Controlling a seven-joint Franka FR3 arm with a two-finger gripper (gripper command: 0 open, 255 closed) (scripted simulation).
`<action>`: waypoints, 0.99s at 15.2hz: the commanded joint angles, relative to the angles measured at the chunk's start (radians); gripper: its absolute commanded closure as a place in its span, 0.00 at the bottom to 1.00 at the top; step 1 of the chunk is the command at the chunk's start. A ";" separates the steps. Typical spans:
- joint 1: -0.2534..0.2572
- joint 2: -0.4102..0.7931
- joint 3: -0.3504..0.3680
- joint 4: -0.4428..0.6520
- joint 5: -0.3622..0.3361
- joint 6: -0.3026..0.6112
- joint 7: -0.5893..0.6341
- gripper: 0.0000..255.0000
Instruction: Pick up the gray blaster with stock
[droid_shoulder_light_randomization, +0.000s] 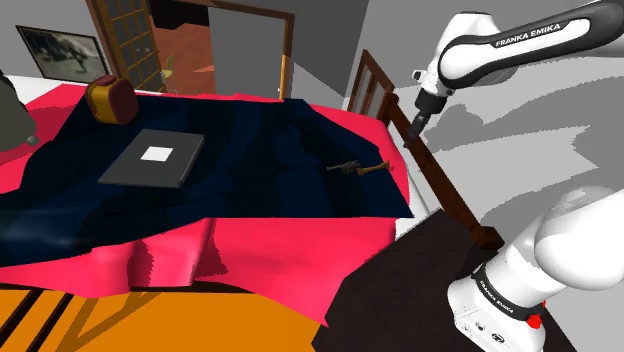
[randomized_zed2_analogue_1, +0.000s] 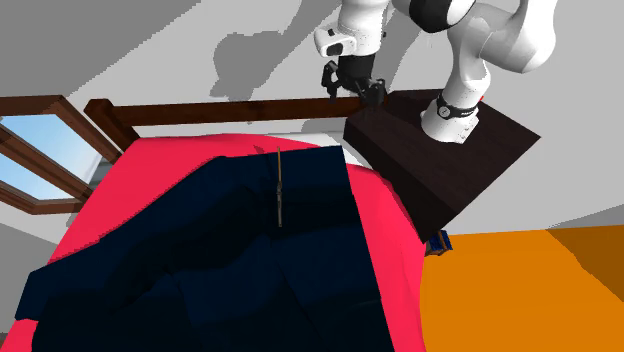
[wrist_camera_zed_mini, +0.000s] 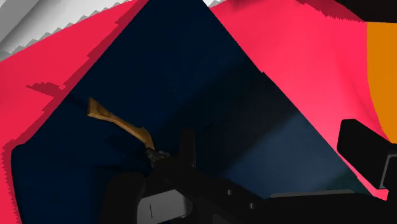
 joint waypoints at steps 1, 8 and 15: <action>0.008 0.082 -0.033 0.023 0.004 0.061 -0.085 0.00; 0.028 0.382 -0.092 0.136 0.102 0.236 -0.377 0.00; -0.026 0.684 -0.043 0.318 0.234 0.338 -0.658 0.00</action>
